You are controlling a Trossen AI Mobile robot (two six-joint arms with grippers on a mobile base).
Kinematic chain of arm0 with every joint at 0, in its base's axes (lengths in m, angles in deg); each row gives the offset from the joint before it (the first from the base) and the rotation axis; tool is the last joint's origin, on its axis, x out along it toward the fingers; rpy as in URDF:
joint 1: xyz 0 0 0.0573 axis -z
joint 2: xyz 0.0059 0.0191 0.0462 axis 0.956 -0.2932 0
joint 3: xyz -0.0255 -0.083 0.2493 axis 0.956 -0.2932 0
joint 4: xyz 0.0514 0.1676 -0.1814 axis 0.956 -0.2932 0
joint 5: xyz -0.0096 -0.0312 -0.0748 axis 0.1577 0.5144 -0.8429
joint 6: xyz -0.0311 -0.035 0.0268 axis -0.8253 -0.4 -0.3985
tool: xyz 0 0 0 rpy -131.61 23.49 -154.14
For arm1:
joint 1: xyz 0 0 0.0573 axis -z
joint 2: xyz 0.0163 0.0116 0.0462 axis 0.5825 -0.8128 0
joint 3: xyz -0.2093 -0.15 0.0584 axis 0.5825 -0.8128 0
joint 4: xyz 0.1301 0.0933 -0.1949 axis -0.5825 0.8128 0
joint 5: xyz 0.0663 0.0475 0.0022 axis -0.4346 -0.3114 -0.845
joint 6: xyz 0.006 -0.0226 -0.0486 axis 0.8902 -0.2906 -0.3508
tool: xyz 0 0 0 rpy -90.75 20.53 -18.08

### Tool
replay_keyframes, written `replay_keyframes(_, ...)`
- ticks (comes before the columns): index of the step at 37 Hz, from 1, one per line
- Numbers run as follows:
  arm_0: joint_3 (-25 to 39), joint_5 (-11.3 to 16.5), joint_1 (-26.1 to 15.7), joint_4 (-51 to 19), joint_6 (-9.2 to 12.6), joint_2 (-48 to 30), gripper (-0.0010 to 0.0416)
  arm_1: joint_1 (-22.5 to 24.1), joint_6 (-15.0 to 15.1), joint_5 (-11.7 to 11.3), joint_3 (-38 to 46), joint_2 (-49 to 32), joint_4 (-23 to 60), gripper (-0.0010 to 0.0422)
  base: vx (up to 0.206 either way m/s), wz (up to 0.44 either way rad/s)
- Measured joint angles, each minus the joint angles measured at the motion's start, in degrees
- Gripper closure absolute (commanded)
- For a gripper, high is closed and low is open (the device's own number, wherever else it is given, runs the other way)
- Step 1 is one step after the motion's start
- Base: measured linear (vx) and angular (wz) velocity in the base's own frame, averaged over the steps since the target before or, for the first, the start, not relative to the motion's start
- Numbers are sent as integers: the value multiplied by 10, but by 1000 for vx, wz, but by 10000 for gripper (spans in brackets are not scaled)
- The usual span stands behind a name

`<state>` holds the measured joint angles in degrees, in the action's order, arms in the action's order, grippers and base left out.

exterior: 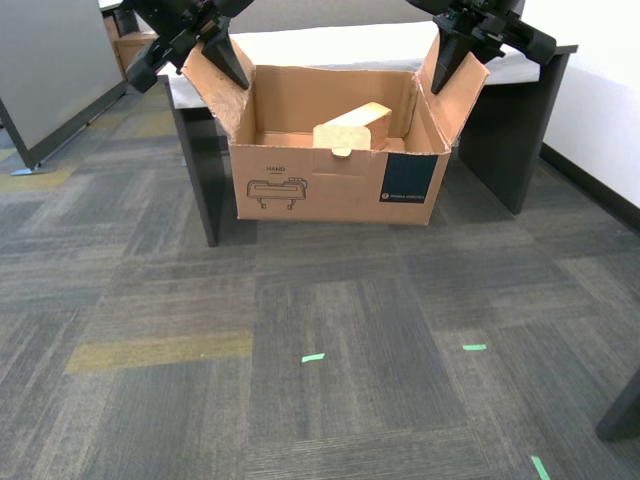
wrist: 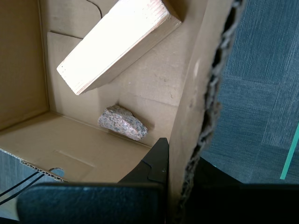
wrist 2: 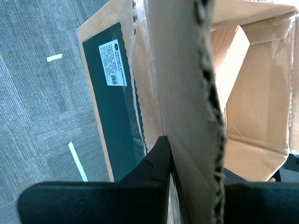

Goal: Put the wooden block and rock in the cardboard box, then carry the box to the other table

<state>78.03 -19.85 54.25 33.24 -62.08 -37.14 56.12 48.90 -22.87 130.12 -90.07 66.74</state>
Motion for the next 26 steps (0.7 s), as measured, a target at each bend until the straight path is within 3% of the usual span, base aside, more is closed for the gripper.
replay_keyframes(12,0,0,0,12,0,0,406,0,19,-2,0,0,2,413,89,-150)
replay_keyframes(26,0,-1,0,11,0,0,406,0,15,-2,0,0,3,413,136,-228)
